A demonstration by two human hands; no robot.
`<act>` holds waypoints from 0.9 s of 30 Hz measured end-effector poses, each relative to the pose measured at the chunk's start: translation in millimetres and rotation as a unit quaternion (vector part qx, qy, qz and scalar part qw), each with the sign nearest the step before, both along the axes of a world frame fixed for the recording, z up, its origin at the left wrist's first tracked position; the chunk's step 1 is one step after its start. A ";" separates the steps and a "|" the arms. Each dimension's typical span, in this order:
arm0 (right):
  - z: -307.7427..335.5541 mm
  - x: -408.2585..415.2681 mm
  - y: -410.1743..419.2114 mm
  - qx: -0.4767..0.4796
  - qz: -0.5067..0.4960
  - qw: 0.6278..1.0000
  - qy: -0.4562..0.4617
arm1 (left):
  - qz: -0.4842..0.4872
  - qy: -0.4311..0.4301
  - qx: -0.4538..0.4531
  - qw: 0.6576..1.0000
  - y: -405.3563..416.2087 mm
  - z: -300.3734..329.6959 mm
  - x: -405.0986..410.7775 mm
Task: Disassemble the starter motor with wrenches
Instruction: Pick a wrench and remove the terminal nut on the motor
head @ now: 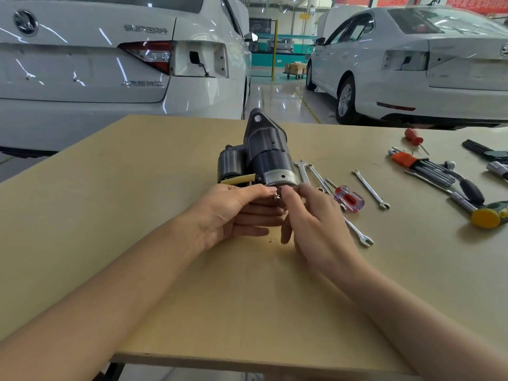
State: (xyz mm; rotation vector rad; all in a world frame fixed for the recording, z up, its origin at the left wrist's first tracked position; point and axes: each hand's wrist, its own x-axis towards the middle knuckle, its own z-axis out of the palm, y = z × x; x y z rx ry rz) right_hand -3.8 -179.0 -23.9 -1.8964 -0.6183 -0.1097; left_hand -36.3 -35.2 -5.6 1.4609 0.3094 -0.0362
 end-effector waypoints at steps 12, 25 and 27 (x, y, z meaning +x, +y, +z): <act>5.5 4.6 5.5 0.063 0.019 0.998 0.024 | -0.018 0.025 0.001 1.000 3.0 1.8 1.5; 0.8 -0.8 0.9 -0.012 -0.035 0.996 -0.078 | 0.014 -0.004 -0.005 1.000 -1.8 -2.3 4.6; 3.4 -2.2 -0.5 -0.005 0.010 1.000 0.006 | -0.001 -0.005 -0.007 1.000 0.1 -2.3 3.9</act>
